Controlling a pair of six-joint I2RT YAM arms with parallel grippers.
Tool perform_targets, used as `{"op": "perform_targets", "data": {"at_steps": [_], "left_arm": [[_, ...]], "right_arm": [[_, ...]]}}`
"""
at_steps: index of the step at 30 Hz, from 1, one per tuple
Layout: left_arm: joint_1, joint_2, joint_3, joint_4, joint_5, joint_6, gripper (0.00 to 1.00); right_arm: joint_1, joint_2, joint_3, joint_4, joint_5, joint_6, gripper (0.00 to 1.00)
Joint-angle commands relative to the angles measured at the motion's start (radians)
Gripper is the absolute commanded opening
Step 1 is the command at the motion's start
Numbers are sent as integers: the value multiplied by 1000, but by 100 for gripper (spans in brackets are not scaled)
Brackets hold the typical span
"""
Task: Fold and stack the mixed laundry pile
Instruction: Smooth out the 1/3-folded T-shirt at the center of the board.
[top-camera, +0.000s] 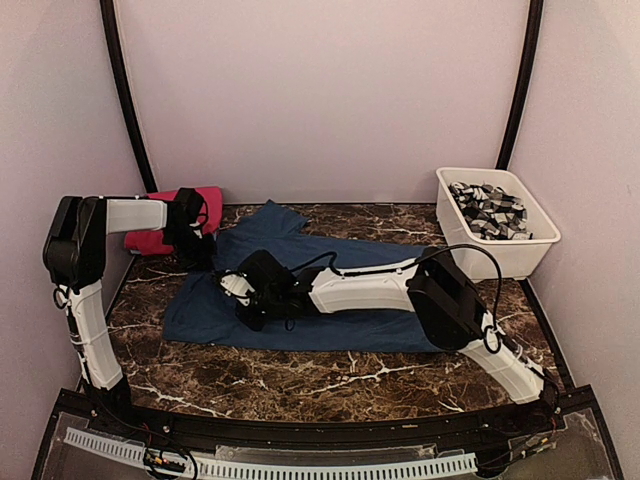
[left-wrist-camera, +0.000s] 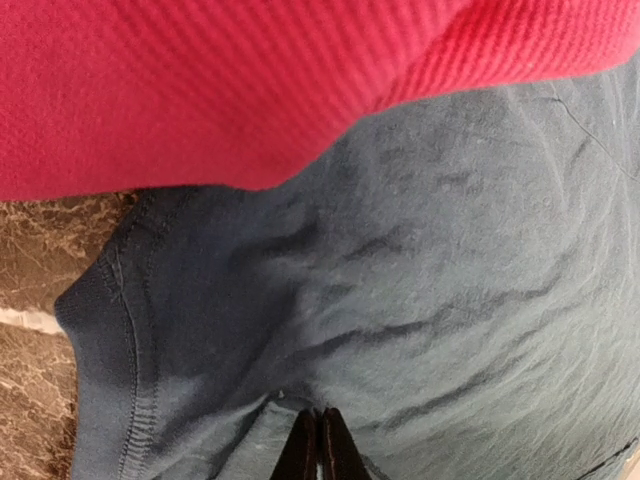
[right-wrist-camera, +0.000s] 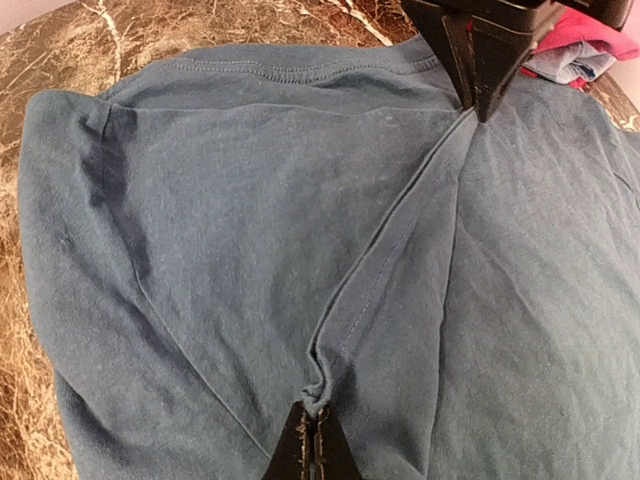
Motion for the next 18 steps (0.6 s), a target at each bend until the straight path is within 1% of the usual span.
{"op": "perform_targets", "data": {"at_steps": [1,11,18], "left_arm": [[-3,-5,23,-54,-20,2,0],[-3,-64,65,-70,-30,7,0],[-3,-42,142,-64,-21,32,0]], "right_arm": [[-4,-85,-31,68,17,-6,0],[-29,-109,-27,84,68,20,0],[-65,-113,-14,81,86,37,0]]}}
